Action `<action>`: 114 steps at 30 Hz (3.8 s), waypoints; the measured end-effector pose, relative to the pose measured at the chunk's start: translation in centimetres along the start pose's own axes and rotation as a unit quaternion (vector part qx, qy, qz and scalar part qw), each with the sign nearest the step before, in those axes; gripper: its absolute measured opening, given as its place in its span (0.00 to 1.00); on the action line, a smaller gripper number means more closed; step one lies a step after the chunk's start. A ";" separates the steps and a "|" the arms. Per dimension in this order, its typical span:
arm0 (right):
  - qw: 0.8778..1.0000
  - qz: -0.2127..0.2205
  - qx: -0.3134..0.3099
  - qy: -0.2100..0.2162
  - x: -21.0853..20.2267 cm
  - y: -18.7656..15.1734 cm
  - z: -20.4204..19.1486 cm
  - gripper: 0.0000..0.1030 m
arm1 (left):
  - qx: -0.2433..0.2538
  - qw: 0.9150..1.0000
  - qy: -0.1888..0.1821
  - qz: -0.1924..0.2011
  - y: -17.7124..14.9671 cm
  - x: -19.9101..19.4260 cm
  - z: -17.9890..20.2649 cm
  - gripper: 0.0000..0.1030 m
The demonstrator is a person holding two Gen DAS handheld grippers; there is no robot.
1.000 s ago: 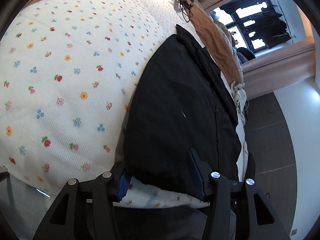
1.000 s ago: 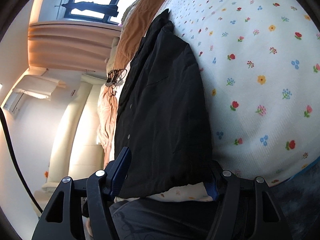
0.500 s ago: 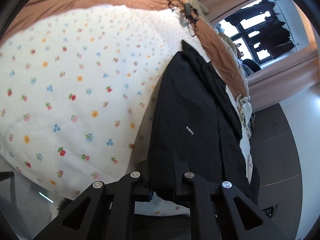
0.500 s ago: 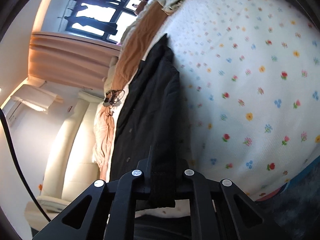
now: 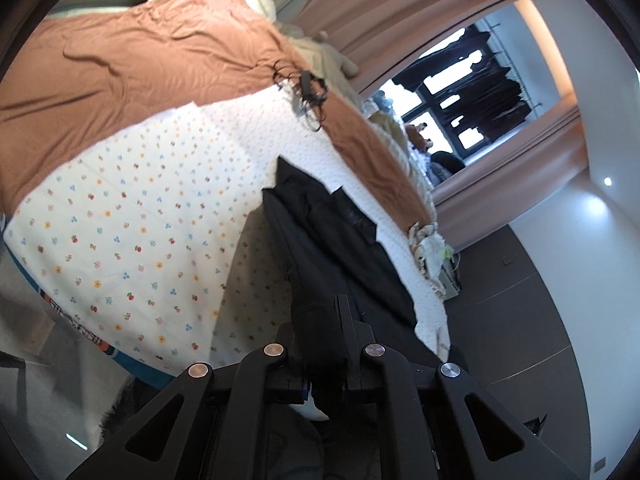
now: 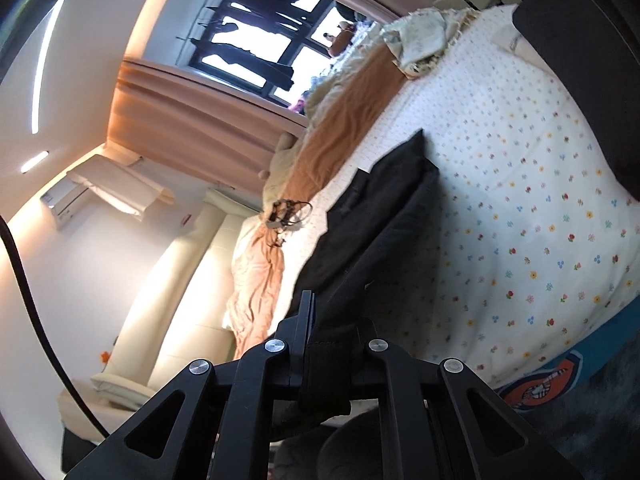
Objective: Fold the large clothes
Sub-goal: 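Lift the hem with both grippers and fold it over toward the collar, then open both grippers to release the folded hem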
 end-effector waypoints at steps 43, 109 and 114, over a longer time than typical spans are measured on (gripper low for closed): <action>0.995 0.052 -0.040 0.076 -13.8 -2.3 -5.8 0.11 | 0.057 0.992 -0.083 0.071 -3.2 -13.9 10.2 0.09; 0.990 -0.034 -0.027 -0.133 20.0 13.3 7.9 0.62 | -0.006 0.994 0.103 -0.035 12.0 22.9 -5.7 0.80; 0.987 -0.043 -0.034 -0.151 18.4 12.1 8.9 0.62 | 0.016 0.990 0.134 -0.048 10.2 21.4 -7.1 0.80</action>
Point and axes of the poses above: each gripper's, at about its wrist camera, not at the fingertips, and x roughly the way its jaws point, z to its right, y to its top, the point moved 7 cm from there along x, roughly the way its jaws point, and after that the axes turned 5 degrees about -y, right-handed, at the moved point
